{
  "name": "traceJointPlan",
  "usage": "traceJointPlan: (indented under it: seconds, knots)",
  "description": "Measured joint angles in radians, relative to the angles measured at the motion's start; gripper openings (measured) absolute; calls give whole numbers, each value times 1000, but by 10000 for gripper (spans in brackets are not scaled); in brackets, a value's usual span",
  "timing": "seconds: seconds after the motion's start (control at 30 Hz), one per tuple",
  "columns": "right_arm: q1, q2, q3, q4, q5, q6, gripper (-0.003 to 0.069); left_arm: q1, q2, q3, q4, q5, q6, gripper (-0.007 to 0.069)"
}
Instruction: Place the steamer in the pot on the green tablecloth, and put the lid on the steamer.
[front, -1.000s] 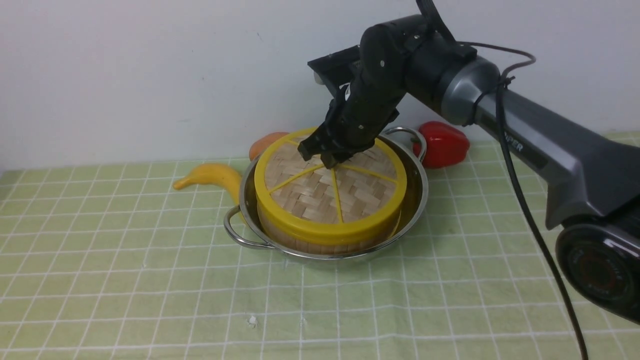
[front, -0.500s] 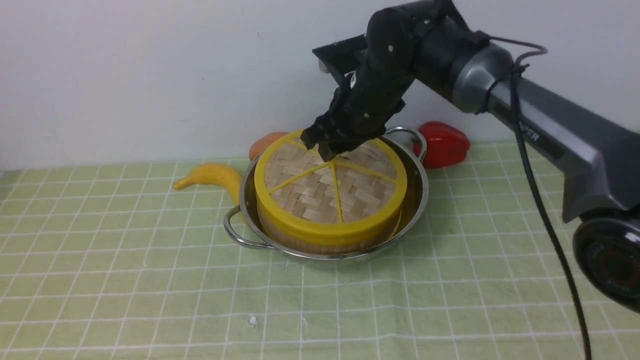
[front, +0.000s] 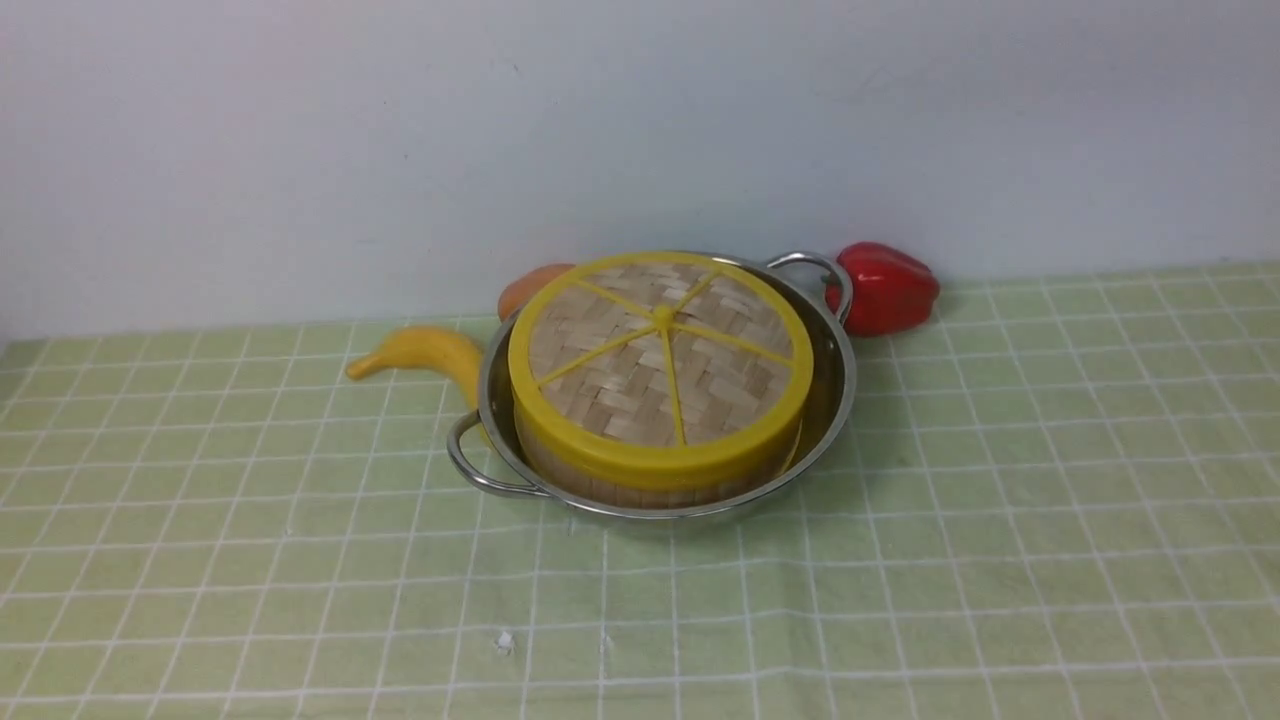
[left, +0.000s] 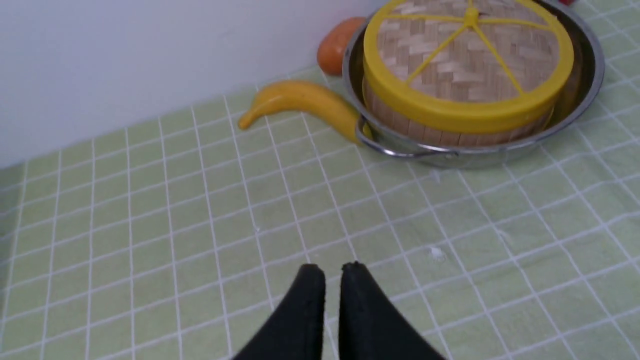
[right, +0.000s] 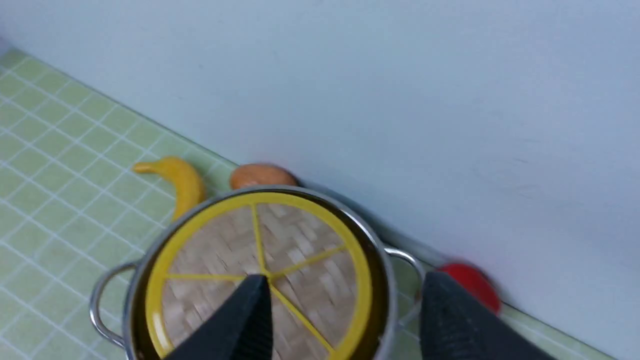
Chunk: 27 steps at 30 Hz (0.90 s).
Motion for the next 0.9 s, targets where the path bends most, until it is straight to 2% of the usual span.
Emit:
traceJointPlan:
  seconds: [0.07, 0.1, 0.13, 0.17, 0.23, 0.27, 0.3, 0.33, 0.4, 0.5, 0.6, 0.9]
  knots:
    - [0, -220, 233, -32, 0, 25, 279, 0, 0, 0, 0, -38, 0, 54]
    - [0, -292, 324, -36, -11, 30, 251, 0, 0, 0, 0, -47, 0, 55]
    - [0, -293, 324, -36, -16, 30, 244, 0, 0, 0, 0, -49, 0, 58]
    - [0, -416, 499, -38, -83, 39, 187, 0, 0, 0, -2, -63, 0, 65]
    - [0, -481, 579, -38, -143, 41, 153, 0, 0, 0, -4, -67, 0, 68]
    - [0, -580, 759, -40, -249, 49, 99, 0, 0, 0, -6, -68, 0, 75]
    - [0, -592, 778, -41, -275, 50, 86, 0, 0, 0, -6, -68, 0, 76]
    - [0, -679, 930, -42, -365, 61, 41, 0, 0, 0, -6, -68, 0, 80]
    - [0, -760, 1078, -43, -476, 82, -8, 0, 0, 0, -5, -68, 0, 85]
    - [0, -863, 1260, -40, -579, 118, -16, 0, 0, 0, -5, -68, 0, 86]
    - [0, -923, 1333, -22, -616, 129, -16, 0, 0, 0, -5, -68, 0, 95]
    - [0, -957, 1357, 4, -635, 130, -9, 0, 0, 0, -5, -68, 0, 107]
